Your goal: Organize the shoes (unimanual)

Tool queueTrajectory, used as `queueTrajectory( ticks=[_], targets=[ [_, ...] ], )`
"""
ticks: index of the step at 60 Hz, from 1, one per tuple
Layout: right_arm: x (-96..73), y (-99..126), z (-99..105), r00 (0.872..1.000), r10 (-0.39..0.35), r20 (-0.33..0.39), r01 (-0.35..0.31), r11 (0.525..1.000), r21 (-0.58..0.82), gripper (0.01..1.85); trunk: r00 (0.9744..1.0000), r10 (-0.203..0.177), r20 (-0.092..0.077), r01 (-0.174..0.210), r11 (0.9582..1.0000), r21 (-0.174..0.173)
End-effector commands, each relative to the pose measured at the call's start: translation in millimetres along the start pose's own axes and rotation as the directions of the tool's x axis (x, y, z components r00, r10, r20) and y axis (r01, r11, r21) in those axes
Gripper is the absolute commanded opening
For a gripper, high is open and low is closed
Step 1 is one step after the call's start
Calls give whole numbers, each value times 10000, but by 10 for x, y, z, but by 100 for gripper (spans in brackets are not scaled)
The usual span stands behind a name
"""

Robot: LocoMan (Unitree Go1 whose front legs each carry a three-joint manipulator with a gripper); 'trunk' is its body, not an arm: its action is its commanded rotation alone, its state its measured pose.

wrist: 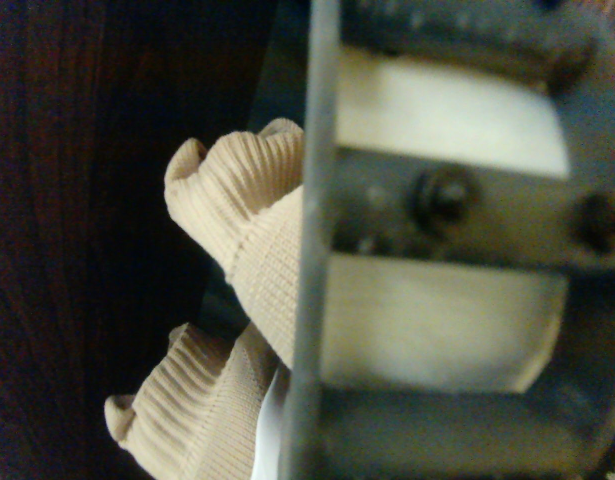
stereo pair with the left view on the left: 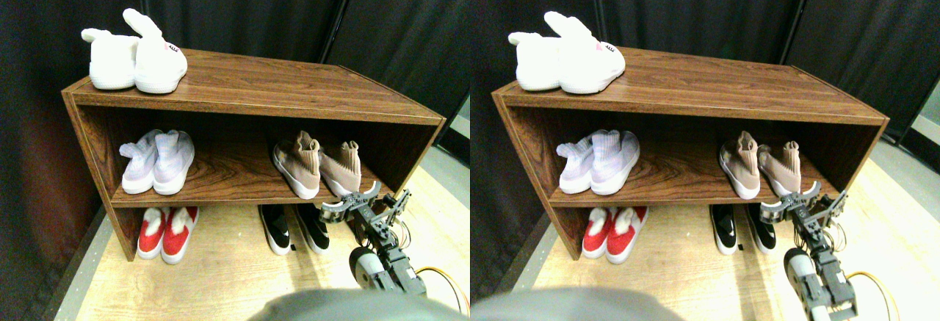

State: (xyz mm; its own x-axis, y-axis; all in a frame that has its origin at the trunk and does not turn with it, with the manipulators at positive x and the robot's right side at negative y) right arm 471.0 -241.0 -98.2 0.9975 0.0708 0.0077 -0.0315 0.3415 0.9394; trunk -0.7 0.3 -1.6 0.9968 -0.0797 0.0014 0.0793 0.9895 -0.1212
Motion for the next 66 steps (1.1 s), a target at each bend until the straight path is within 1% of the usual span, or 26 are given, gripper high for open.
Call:
queueTrajectory(
  ticks=[1, 8, 9, 12, 19, 23, 28, 36, 41, 43, 45, 48, 50, 54, 56, 57, 59, 61, 62, 63, 64, 66],
  targets=[
    [-10, 54, 4, 9992, 386, 100, -386, 9992, 31, 165, 9998, 195, -35, -195, 9998, 2],
    [-60, 62, 7, 9987, 501, 11, -501, 9987, -39, 167, 9999, 172, -7, -172, 9998, 24],
    [-84, 72, 11, 9985, 549, -3, -549, 9985, -71, 170, 9999, 154, -11, -154, 9999, 38],
    [-98, 78, 13, 9983, 588, 1, -588, 9982, -65, 171, 9999, 143, 1, -143, 9999, 42],
    [-202, 126, 32, 9964, 839, -101, -841, 9963, -175, 177, 10000, 97, 24, -97, 9999, 103],
    [-293, 153, 53, 9937, 1103, -207, -1113, 9919, -609, 176, 10000, 25, -4, -25, 9999, 134],
    [-391, 178, 73, 9921, 1232, -239, -1247, 9891, -782, 175, 10000, -46, -33, 47, 9998, 177],
    [-461, 195, 93, 9907, 1299, -407, -1329, 9878, -811, 170, 9999, -118, -58, 119, 9997, 199],
    [-511, 193, 111, 9905, 1307, -432, -1345, 9855, -1036, 174, 9999, -140, -46, 141, 9996, 227],
    [-520, 193, 114, 9902, 1325, -432, -1362, 9858, -987, 174, 9999, -152, -76, 154, 9996, 252],
    [-573, 189, 129, 9890, 1416, -417, -1443, 9870, -709, 174, 9999, -152, -76, 154, 9996, 252],
    [-651, 192, 161, 9878, 1531, -284, -1549, 9845, -822, 174, 9999, -152, -76, 154, 9996, 252],
    [-664, 189, 172, 9872, 1571, -279, -1589, 9836, -856, 173, 9999, -152, -76, 154, 9996, 252],
    [-772, 195, 264, 9841, 1762, -216, -1774, 9808, -811, 164, 9999, -139, -52, 140, 9996, 249],
    [-842, 196, 329, 9831, 1833, -10, -1829, 9804, -734, 158, 9999, -139, -52, 140, 9996, 249],
    [-842, 196, 329, 9831, 1833, -10, -1829, 9804, -734, 158, 9999, -139, -52, 140, 9996, 249],
    [-903, 199, 397, 9818, 1878, 271, -1856, 9802, -684, 148, 9999, -139, -52, 140, 9996, 249],
    [-919, 201, 414, 9818, 1868, 345, -1840, 9803, -722, 147, 9999, -139, -52, 140, 9996, 249],
    [-978, 211, 476, 9772, 2008, 685, -1907, 9728, -1317, 137, 9999, -139, -52, 140, 9996, 249],
    [-978, 211, 476, 9772, 2008, 685, -1907, 9728, -1317, 137, 9999, -139, -52, 140, 9996, 249],
    [-1002, 219, 508, 9757, 2069, 718, -1954, 9705, -1415, 131, 9999, -139, -52, 140, 9996, 249],
    [-1034, 228, 569, 9702, 2198, 1015, -2010, 9650, -1687, 112, 9999, -139, -52, 140, 9996, 249]
  ],
)
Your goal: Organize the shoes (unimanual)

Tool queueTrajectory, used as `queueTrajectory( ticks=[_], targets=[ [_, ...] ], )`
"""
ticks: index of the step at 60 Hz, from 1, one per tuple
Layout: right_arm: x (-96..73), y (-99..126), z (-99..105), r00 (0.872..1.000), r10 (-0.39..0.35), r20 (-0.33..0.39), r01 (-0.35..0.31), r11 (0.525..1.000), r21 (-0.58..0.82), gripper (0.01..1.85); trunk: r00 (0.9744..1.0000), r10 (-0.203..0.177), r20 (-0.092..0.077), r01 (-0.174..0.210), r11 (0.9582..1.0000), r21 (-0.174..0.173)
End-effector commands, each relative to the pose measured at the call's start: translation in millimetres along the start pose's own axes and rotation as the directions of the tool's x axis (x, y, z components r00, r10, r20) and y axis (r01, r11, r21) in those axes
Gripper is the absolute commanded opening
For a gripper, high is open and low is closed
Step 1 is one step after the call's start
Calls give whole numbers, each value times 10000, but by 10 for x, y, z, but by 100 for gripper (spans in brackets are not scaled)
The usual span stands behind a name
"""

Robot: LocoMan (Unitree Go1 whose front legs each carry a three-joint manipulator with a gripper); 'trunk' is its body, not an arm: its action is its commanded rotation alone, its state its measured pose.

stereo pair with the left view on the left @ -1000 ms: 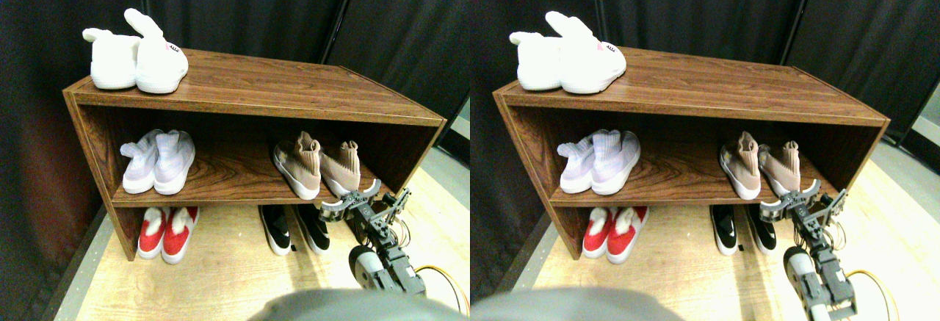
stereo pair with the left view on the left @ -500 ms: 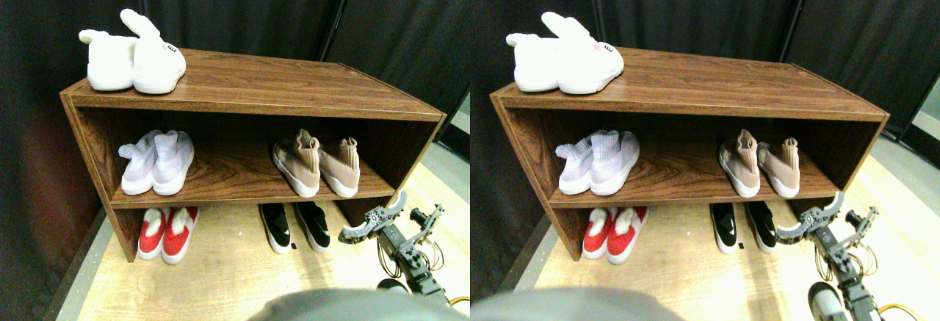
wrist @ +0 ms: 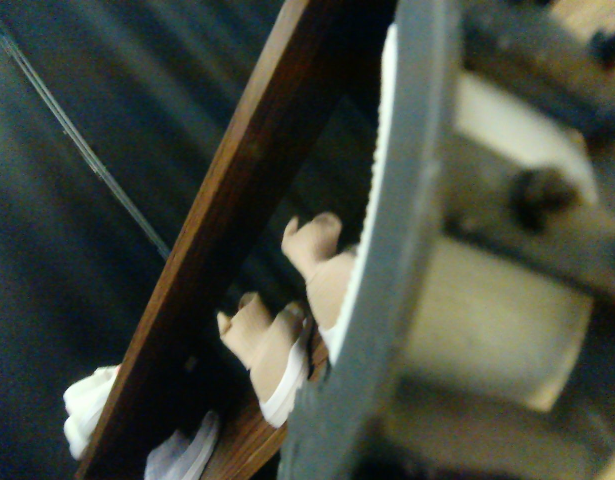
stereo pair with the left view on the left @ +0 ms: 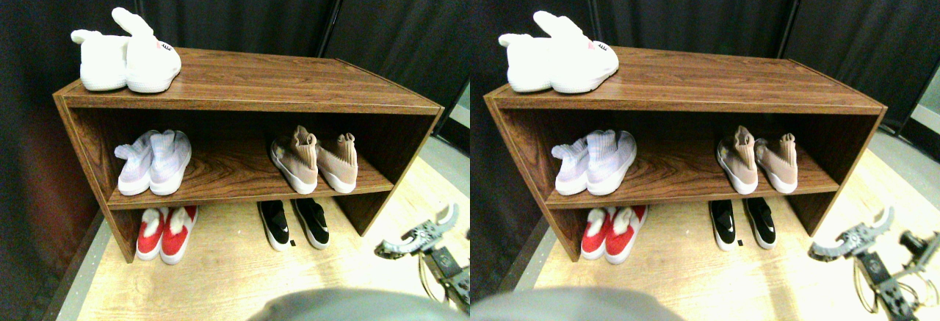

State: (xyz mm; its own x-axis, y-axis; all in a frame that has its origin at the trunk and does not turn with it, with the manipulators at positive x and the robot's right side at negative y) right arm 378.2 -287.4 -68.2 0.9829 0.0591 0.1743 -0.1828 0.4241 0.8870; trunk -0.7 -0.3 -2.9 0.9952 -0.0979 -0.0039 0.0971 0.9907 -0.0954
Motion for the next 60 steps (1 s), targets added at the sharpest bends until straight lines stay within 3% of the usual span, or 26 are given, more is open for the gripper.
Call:
queueTrajectory(
  ticks=[1, 2, 8, 10, 23, 33, 41, 46, 55, 60],
  targets=[
    [-64, 82, 116, 9963, 649, 562, -611, 9959, -667, 106, 10000, 36, 22, -36, 10000, -10],
    [-64, 82, 116, 9963, 649, 562, -611, 9959, -667, 106, 10000, 36, 22, -36, 10000, -10],
    [-34, 122, 222, 9847, 736, 1578, -654, 9963, -561, 15, 10000, 36, 22, -36, 10000, -10],
    [-21, 122, 236, 9811, 776, 1770, -683, 9960, -582, 6, 10000, -86, -14, 86, 9999, 64],
    [138, 81, 409, 9633, 796, 2564, -640, 9956, -684, 6, 10000, -46, -47, 46, 10000, 25],
    [324, 15, 489, 9671, 709, 2443, -525, 9953, -811, 6, 10000, 14, -58, -14, 10000, 3],
    [511, -70, 496, 9572, 373, 2871, -269, 9988, -401, 6, 10000, 54, -49, -54, 10000, 13],
    [650, -146, 503, 9672, 298, 2521, -251, 9994, -220, 6, 10000, 73, -45, -73, 10000, 9],
    [808, -235, 493, 9683, -112, 2495, 118, 9999, -9, 6, 9999, 112, -37, -112, 9999, -18],
    [916, -305, 472, 9606, -516, 2731, 415, 9982, 426, 6, 9999, 138, -42, -138, 9999, -39]
  ],
)
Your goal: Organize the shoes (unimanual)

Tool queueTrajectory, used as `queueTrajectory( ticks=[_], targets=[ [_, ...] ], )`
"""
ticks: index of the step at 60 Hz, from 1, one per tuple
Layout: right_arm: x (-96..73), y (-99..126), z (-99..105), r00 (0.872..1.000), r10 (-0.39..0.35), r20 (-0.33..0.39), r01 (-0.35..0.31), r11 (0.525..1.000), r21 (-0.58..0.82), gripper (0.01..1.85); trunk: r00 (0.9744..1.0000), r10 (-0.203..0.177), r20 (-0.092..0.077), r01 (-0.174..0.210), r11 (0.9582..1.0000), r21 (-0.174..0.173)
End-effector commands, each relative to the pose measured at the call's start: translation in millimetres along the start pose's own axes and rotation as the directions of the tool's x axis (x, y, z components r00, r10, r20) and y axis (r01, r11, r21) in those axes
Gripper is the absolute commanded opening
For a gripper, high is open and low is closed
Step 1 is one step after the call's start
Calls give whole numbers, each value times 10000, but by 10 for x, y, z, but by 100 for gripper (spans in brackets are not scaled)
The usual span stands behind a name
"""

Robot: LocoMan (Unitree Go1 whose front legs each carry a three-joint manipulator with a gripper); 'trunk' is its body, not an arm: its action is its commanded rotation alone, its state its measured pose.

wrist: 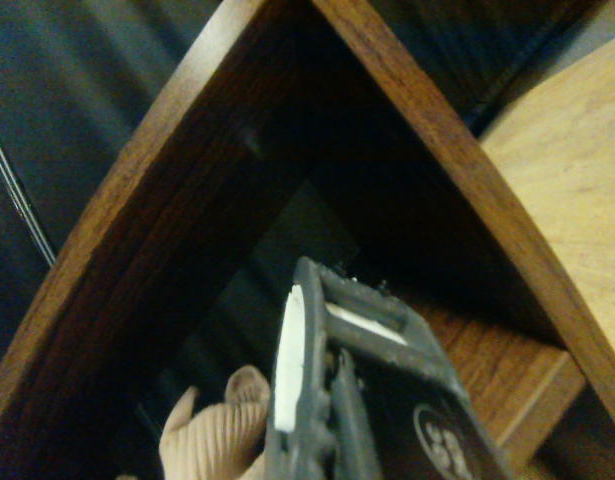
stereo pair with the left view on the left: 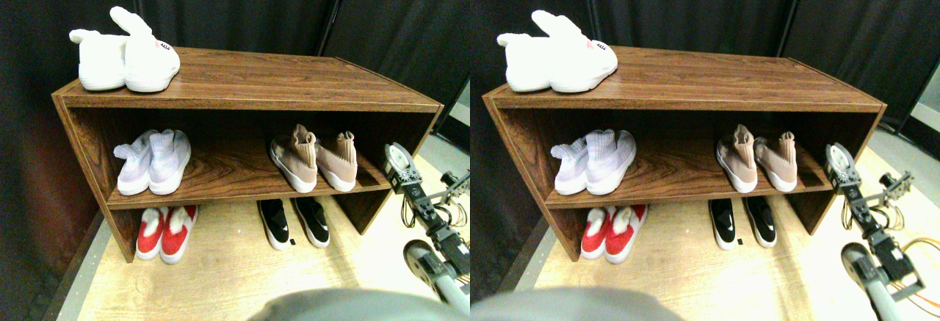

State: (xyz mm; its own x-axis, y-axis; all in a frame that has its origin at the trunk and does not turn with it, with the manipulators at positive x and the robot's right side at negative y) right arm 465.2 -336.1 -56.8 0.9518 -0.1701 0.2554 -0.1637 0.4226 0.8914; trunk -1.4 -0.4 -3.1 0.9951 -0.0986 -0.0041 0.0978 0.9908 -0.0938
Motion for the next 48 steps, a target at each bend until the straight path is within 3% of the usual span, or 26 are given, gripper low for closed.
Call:
queueTrajectory(
  ticks=[1, 15, 18, 32, 35, 39, 48],
  targets=[
    [69, -40, -16, 9990, -321, 319, 310, 9990, 333, 6, 9999, 145, -40, -145, 9999, -55],
    [212, -135, -105, 9990, -341, -280, 338, 9994, -121, 6, 9997, 236, -23, -236, 9996, -125],
    [242, -147, -151, 9976, -631, -283, 630, 9980, -29, 6, 9996, 297, 3, -297, 9994, -168],
    [272, -130, -373, 9946, -918, -481, 925, 9956, 133, 6, 9987, 508, -13, -508, 9982, -314],
    [294, -140, -412, 9916, -970, -858, 988, 9950, 170, 6, 9986, 537, -25, -537, 9980, -337],
    [304, -137, -462, 9914, -1086, -729, 1108, 9935, 264, 6, 9984, 571, -56, -573, 9977, -362],
    [312, -95, -573, 9864, -1137, -1188, 1188, 9922, 367, 6, 9979, 634, -85, -637, 9971, -425]
  ],
)
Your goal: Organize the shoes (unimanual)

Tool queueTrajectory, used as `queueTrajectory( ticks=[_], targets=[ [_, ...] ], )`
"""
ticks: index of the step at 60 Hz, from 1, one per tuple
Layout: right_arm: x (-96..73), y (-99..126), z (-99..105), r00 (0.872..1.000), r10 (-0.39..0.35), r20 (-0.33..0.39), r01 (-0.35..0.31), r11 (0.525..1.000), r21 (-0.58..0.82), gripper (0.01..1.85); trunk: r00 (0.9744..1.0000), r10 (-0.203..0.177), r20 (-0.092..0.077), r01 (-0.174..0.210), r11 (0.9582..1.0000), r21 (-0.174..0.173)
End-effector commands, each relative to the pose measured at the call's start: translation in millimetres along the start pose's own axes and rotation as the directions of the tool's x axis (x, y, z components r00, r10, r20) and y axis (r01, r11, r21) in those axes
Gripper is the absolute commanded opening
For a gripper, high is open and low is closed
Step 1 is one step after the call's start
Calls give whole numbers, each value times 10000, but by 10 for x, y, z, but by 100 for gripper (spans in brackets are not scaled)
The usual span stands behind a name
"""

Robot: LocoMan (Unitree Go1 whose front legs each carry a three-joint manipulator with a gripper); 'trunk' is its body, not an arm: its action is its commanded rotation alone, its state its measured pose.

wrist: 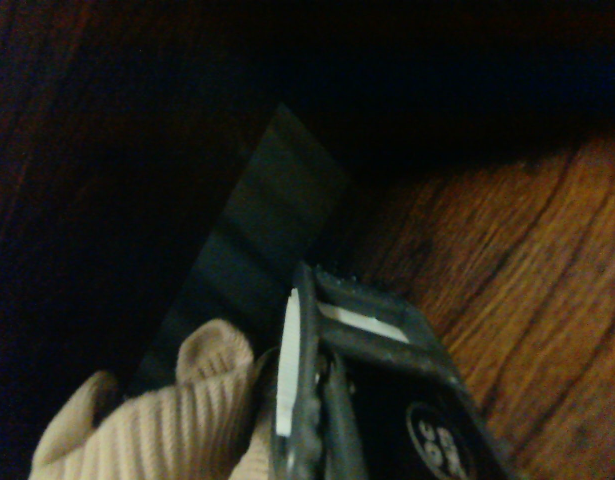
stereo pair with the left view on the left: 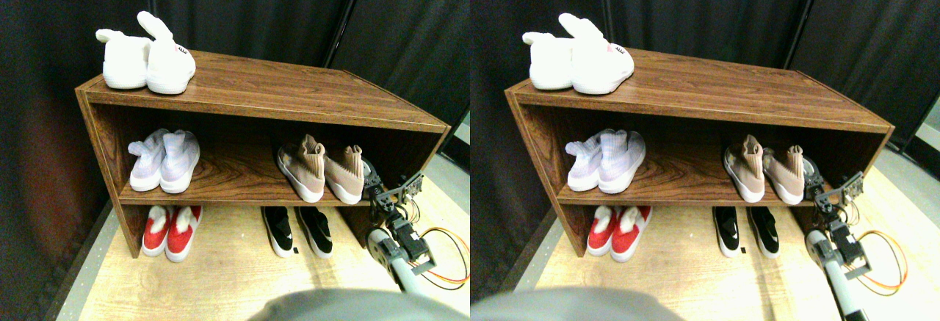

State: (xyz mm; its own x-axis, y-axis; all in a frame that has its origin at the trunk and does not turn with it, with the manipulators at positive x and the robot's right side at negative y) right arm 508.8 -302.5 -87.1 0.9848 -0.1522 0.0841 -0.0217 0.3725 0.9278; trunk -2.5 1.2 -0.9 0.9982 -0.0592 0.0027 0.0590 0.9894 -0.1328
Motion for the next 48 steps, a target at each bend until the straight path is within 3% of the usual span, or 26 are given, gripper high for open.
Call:
queueTrajectory(
  ticks=[1, 18, 48],
  targets=[
    [21, 108, -54, 9988, 345, -350, -340, 9993, 143, 6, 9995, 255, -180, -256, 9997, -27],
    [17, 131, -165, 9977, 189, -651, -176, 9996, 212, 6, 9993, 274, -237, -277, 9995, -120],
    [7, 205, -350, 9981, 270, -545, -268, 9996, 52, 6, 9988, 337, -358, -345, 9992, -219]
  ],
)
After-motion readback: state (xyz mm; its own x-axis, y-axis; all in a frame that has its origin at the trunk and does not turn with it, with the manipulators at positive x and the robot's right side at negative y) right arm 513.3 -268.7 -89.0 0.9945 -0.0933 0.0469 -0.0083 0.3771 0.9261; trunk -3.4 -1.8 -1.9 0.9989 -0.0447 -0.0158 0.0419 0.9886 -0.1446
